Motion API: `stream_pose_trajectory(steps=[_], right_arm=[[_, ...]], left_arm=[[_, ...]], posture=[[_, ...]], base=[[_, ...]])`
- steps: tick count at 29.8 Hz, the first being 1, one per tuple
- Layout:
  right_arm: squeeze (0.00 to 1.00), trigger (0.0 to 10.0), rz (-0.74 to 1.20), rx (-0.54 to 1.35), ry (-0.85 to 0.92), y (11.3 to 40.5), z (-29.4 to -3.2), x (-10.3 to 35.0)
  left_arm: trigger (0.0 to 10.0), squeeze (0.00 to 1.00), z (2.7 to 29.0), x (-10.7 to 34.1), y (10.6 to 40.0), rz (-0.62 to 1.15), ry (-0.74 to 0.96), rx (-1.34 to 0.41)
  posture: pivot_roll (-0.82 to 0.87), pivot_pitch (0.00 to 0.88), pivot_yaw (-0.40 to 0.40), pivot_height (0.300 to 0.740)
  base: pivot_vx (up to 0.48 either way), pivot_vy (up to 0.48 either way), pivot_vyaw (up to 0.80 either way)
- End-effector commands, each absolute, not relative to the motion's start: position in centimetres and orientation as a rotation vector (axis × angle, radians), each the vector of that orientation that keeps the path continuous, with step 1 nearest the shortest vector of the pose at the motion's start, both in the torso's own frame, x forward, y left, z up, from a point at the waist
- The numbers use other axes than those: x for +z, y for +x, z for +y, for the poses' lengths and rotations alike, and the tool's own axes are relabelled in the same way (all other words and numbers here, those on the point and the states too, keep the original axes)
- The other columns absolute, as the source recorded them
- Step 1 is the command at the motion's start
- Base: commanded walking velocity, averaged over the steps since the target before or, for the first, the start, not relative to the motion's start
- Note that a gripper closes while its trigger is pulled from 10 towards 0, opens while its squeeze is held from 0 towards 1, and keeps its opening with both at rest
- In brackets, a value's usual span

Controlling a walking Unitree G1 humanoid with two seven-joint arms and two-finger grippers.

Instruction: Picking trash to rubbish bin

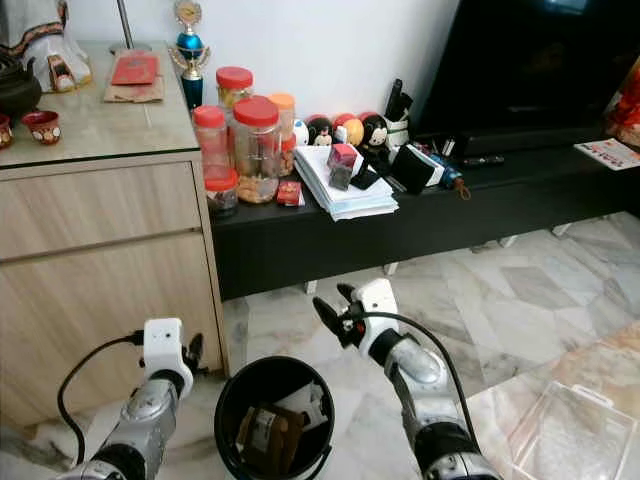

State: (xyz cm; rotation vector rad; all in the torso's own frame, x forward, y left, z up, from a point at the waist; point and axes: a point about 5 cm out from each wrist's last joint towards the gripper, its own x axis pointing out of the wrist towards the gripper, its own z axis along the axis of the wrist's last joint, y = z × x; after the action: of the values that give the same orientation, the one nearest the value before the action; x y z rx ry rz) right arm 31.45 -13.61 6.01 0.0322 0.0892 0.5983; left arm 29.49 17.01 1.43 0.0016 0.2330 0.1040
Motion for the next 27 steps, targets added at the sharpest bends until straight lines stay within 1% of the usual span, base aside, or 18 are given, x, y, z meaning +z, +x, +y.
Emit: stream_pose_trajectory(steps=[1, 3, 4, 5, 6, 7, 8, 11, 14, 16, 20, 27], right_arm=[[0.00, 10.0, -0.005, 0.536, 0.050, 32.6, -14.3, 8.0], [0.00, 10.0, -0.023, 0.509, 0.041, 32.8, -14.5, 8.4], [0.00, 10.0, -0.051, 0.446, 0.041, 33.3, -14.9, 9.0], [0.00, 10.0, -0.058, 0.423, 0.042, 33.5, -15.1, 9.2], [0.00, 10.0, -0.070, 0.347, 0.042, 33.8, -15.8, 9.4], [0.00, 10.0, -0.074, 0.320, 0.047, 33.9, -16.1, 9.5], [0.00, 10.0, -0.063, 0.268, 0.074, 34.1, -16.6, 9.4], [0.00, 10.0, -0.057, 0.208, 0.108, 34.1, -17.3, 9.2], [0.00, 10.0, -0.066, 0.184, 0.136, 34.1, -17.3, 9.2], [0.00, 10.0, -0.062, 0.192, 0.132, 34.1, -16.6, 9.1], [0.00, 10.0, -0.064, 0.222, 0.120, 34.1, -15.6, 9.0], [0.00, 10.0, -0.079, 0.204, 0.125, 34.3, -16.1, 9.3]], left_arm=[[10.0, 0.00, 16.9, 3.0, 30.3, 0.130, 0.022, 0.124], [10.0, 0.00, 16.9, 3.7, 30.6, 0.091, 0.043, 0.129], [10.0, 0.00, 16.8, 4.8, 31.1, 0.031, 0.078, 0.126], [10.0, 0.00, 16.7, 5.1, 31.3, 0.013, 0.087, 0.126], [10.0, 0.00, 16.6, 5.9, 31.7, -0.027, 0.103, 0.129], [10.0, 0.00, 16.5, 6.2, 31.8, -0.043, 0.111, 0.131], [10.0, 0.00, 16.4, 6.9, 32.1, -0.078, 0.133, 0.132], [10.0, 0.00, 16.1, 7.9, 32.5, -0.127, 0.165, 0.147], [10.0, 0.00, 15.7, 8.3, 32.5, -0.152, 0.194, 0.156], [10.0, 0.00, 14.6, 7.8, 32.3, -0.135, 0.227, 0.110], [10.0, 0.00, 14.0, 7.6, 32.2, -0.133, 0.248, 0.088], [10.0, 0.00, 13.8, 7.9, 32.3, -0.151, 0.244, 0.098]], posture=[[0.18, 0.000, -0.143, 0.740], [0.18, 0.000, -0.142, 0.740], [0.18, 0.000, -0.140, 0.740], [0.18, 0.000, -0.140, 0.740], [0.18, 0.000, -0.140, 0.740], [0.18, 0.000, -0.140, 0.740], [0.19, 0.000, -0.139, 0.740], [0.19, 0.000, -0.135, 0.740], [0.19, 0.000, -0.131, 0.740], [0.19, 0.000, -0.131, 0.740], [0.19, 0.000, -0.131, 0.740], [0.19, 0.000, -0.139, 0.740]], base=[[0.000, 0.000, 0.00], [0.000, 0.000, 0.00], [0.000, 0.000, 0.00], [0.000, 0.000, 0.00], [0.000, 0.000, 0.00], [0.000, 0.000, 0.00], [0.000, 0.000, 0.00], [0.000, 0.000, 0.00], [0.000, 0.000, 0.00], [0.000, 0.000, 0.00], [0.000, 0.000, 0.00], [0.000, 0.000, 0.00]])
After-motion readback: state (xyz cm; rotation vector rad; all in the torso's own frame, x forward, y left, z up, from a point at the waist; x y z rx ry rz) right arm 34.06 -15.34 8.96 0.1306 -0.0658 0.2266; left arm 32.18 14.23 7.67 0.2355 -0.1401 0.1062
